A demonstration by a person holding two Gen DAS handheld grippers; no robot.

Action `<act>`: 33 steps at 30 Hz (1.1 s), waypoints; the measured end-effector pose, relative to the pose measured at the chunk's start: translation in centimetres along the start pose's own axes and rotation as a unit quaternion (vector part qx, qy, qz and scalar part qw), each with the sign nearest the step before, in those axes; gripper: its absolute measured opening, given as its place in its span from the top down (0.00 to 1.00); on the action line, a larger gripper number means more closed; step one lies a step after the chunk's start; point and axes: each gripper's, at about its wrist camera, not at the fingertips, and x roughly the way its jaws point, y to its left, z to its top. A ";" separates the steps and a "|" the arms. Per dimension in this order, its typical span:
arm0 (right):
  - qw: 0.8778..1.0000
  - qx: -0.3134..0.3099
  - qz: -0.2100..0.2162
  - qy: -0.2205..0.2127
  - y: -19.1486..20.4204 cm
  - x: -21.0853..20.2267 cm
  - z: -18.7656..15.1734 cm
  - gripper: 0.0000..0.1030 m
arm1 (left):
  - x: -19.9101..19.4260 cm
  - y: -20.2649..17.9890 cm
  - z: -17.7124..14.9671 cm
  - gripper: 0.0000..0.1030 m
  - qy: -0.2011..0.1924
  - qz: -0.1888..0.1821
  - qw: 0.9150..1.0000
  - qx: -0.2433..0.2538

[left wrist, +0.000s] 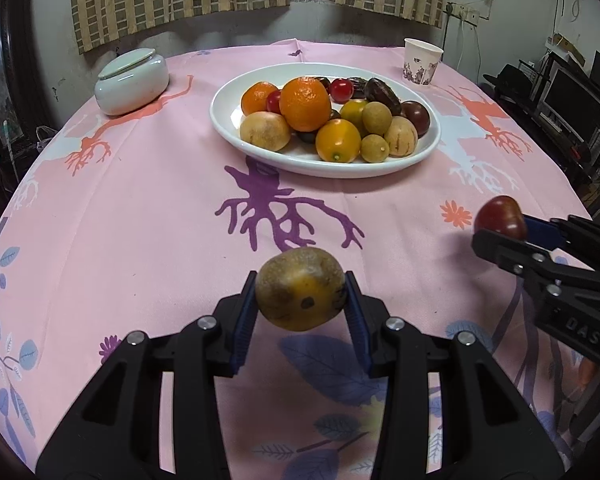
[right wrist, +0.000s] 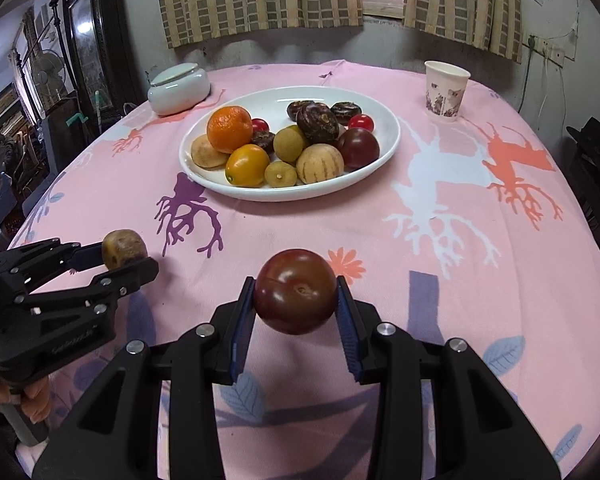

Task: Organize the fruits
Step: 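Carry both fruits onto the white plate and open both tools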

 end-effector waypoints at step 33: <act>0.995 -0.020 0.007 -0.093 -2.4 2.9 12.1 0.62 | 2.2 0.4 16.0 0.59 -0.037 0.007 0.999 -0.002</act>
